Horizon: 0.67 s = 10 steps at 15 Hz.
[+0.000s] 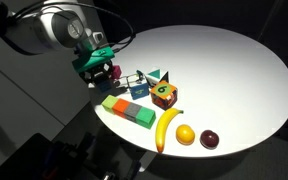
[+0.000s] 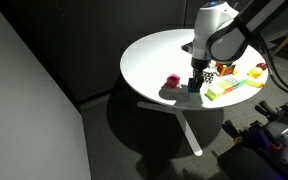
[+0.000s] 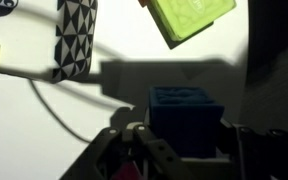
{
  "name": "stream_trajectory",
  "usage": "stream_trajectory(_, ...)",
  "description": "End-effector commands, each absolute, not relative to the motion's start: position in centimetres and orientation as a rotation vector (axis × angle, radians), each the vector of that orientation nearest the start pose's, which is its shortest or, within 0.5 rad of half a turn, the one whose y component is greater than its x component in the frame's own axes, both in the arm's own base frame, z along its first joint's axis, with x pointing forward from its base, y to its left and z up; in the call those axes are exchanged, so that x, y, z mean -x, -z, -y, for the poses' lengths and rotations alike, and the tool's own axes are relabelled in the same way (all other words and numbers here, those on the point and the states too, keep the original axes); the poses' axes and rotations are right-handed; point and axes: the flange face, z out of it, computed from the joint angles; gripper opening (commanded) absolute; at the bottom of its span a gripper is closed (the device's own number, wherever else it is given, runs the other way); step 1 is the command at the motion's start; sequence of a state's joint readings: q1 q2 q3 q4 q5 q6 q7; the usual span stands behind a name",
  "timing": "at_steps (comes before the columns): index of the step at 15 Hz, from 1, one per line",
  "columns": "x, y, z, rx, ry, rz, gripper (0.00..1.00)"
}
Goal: Put the blue block on top of the pink block
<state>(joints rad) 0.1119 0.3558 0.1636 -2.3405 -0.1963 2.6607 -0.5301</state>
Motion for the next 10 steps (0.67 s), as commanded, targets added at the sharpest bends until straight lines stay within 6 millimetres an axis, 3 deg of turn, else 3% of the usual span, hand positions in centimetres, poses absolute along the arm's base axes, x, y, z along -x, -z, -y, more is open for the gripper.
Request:
stream_trajectory(1, -50.8, -18.1, -15.5, 2.864, -0.059, 1.373, 0.28)
stream_trajectory(4, -51.7, -18.2, -15.9, 2.888, -0.043, 1.309, 0.28)
stream_trajectory(10, -52.8, -20.5, -16.6, 2.908, -0.006, 1.256, 0.28)
